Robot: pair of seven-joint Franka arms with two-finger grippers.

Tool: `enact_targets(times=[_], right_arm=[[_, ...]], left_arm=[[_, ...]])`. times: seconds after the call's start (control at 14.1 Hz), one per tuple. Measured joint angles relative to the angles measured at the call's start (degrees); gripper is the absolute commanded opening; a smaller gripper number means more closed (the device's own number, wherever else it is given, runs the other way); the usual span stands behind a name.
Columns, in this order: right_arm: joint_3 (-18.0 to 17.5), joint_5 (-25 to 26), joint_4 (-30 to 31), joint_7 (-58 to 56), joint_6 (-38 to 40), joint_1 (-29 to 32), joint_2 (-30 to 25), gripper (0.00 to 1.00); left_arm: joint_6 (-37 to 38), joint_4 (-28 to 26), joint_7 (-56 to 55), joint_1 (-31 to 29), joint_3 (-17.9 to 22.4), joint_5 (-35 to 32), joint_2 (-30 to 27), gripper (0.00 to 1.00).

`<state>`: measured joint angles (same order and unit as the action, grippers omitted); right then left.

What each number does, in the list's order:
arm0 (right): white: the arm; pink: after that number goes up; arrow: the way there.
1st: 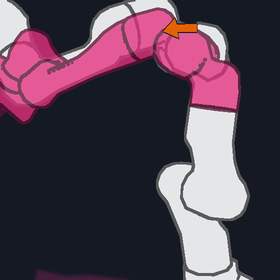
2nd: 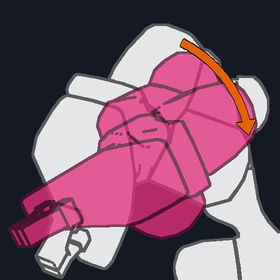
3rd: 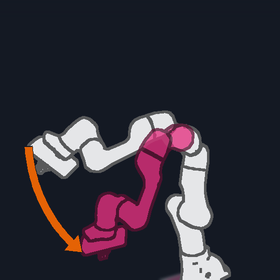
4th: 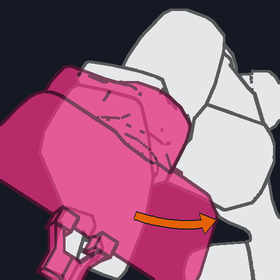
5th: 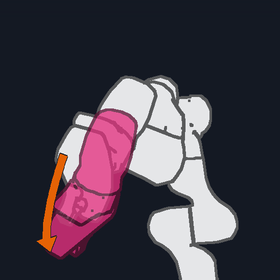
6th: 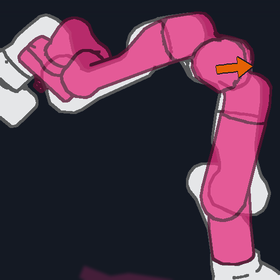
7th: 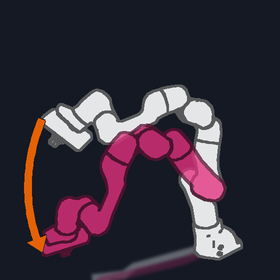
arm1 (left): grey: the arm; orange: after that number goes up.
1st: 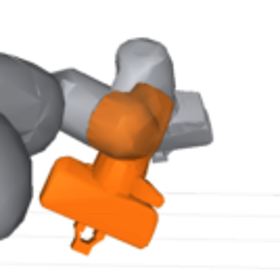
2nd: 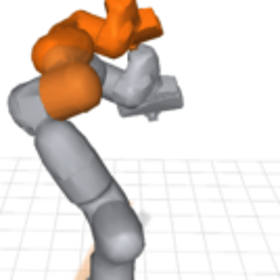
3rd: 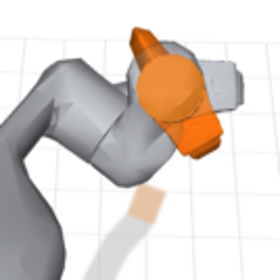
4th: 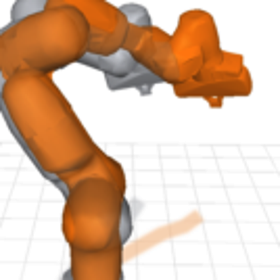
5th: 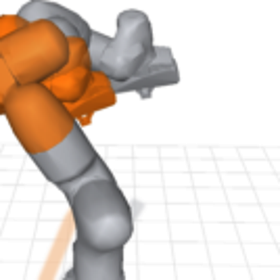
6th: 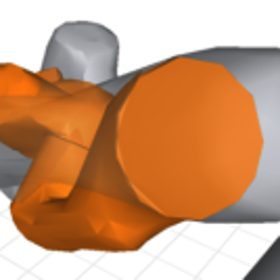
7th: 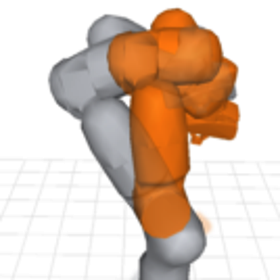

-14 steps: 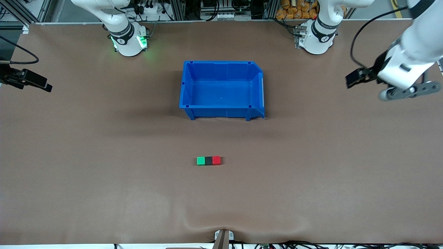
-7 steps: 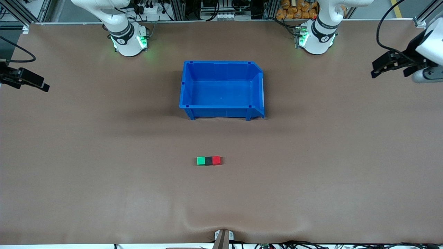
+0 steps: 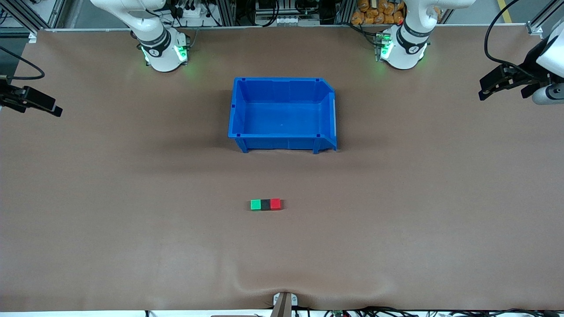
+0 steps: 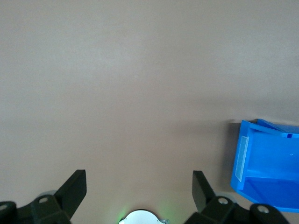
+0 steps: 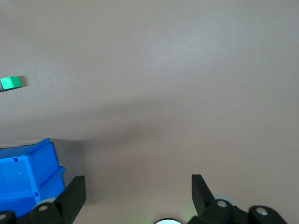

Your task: Attach green and red cubes to black cube

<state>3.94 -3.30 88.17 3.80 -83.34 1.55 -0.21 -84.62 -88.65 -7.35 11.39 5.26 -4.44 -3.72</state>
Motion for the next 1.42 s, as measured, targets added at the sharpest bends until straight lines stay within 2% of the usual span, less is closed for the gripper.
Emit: enact_targets(times=[0.14,0.35,0.5,0.64,0.92,1.42], right_arm=[[0.05,0.00,0.00,0.00,-0.01,0.01,0.00,1.00],[0.08,0.03,0.00,0.00,-0.04,0.01,0.07,1.00],[0.15,0.05,0.00,0.00,-0.04,0.01,0.31,1.00],[0.22,0.05,0.00,0.00,-0.04,0.01,0.56,1.00],[0.26,0.06,0.00,0.00,-0.05,0.01,0.59,1.00],[0.24,0.06,0.00,0.00,-0.17,0.00,0.59,1.00]], left_arm=[[-0.02,-0.22,0.36,-3.53,-3.11,0.04,0.06,1.00],[-0.01,-0.75,0.37,-13.38,-14.02,0.06,0.05,1.00],[0.01,-1.01,0.37,-16.16,-17.15,0.06,-0.04,1.00],[0.02,-1.96,0.29,-15.60,-16.50,0.06,-0.83,1.00],[0.05,-3.57,0.30,-12.62,-12.69,1.25,-3.53,1.00],[0.03,-3.80,0.44,-11.49,-12.25,1.39,-4.25,1.00]])
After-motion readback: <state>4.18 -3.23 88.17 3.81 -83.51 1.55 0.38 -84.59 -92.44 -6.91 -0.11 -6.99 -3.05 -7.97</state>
